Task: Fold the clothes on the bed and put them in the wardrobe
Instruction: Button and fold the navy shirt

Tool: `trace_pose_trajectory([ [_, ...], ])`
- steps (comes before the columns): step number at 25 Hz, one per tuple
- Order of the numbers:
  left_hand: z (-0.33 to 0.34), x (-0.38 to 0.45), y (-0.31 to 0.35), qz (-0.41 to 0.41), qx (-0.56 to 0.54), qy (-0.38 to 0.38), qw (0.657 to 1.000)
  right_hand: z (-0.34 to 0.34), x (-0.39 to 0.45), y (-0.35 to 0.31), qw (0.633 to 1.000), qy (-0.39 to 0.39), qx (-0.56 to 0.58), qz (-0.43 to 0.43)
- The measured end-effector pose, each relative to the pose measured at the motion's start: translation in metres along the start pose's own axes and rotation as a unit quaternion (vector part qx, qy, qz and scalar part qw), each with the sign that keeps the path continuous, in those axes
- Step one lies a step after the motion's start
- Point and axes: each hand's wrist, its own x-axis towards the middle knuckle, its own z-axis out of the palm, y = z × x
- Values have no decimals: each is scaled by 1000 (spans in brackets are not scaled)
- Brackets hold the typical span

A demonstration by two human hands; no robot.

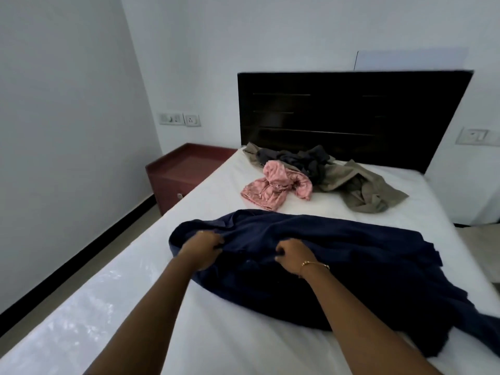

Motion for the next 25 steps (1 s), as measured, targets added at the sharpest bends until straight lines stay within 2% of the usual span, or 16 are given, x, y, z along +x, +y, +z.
trace_pose_trajectory([
  [2, 37, 1, 33, 66, -13, -12, 998, 21, -14, 33, 997, -66, -34, 18],
  [4, 61, 1, 64, 96, -29, -31, 994, 33, -33, 46, 991, -114, -65, -1],
  [9, 74, -16, 91, 54, 113, -110, 986, 48, -48, 34, 994, -85, -73, -1],
  [13, 92, -33, 90, -5, 65, -179, 982, 74, -24, 52, 990, -22, -141, 19],
  [15, 92, -30, 96, -24, 70, -214, 974, 74, -21, 60, 986, -54, -159, 21],
  [19, 62, -25, 114, -36, 53, -215, 975, 51, -37, 37, 978, -106, -179, -15],
  [22, 36, -32, 135, -21, 80, -239, 968, 53, -56, 28, 958, -207, -192, -41],
  [25, 13, -44, 157, -49, 36, -309, 949, 52, -70, 19, 921, -300, -242, -58],
])
